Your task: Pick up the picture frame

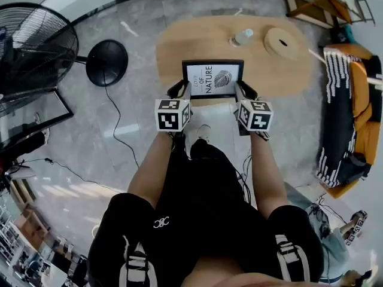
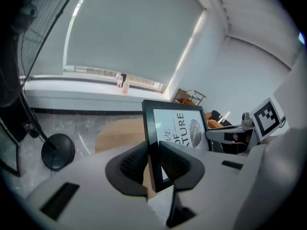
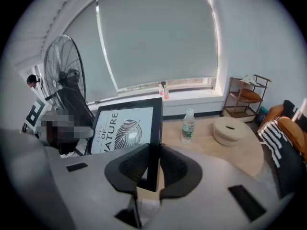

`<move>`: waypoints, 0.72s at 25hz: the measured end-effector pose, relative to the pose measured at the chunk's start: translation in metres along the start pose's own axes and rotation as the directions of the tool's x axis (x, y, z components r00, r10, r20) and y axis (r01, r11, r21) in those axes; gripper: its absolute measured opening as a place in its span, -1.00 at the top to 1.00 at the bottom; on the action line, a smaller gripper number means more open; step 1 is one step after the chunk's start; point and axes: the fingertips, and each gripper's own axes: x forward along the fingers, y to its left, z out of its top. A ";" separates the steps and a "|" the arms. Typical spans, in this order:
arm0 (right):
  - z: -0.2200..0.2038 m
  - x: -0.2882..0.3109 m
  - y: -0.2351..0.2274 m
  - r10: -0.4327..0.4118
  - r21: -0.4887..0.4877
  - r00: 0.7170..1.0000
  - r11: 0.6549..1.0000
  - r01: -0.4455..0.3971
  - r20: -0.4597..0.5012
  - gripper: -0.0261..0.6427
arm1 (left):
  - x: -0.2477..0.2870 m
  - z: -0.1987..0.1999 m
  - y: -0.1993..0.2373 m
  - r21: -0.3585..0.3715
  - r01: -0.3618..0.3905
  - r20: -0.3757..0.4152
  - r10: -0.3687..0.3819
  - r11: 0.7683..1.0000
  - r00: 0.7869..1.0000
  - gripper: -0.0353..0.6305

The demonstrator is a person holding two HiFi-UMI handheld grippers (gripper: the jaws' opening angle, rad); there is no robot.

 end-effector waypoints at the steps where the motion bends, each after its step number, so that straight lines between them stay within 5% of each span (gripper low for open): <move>1: 0.011 -0.024 0.001 -0.002 0.013 0.999 1.000 0.001 0.037 0.66 | -0.018 0.015 -0.015 0.030 0.004 0.026 -0.005 1.000 1.000 0.63; 5: 0.073 -0.106 0.009 -0.022 0.044 0.978 0.999 0.013 0.207 0.67 | -0.091 0.091 -0.068 0.196 -0.030 0.168 -0.003 0.980 0.986 0.63; 10: 0.147 -0.202 0.042 -0.011 -0.053 0.915 0.998 0.035 0.404 0.67 | -0.186 0.150 -0.106 0.244 -0.082 0.319 0.000 0.966 0.948 0.63; 18: 0.227 -0.330 0.100 0.070 -0.156 0.740 0.987 0.048 0.669 0.67 | -0.327 0.219 -0.153 0.312 -0.193 0.568 -0.019 0.930 0.823 0.62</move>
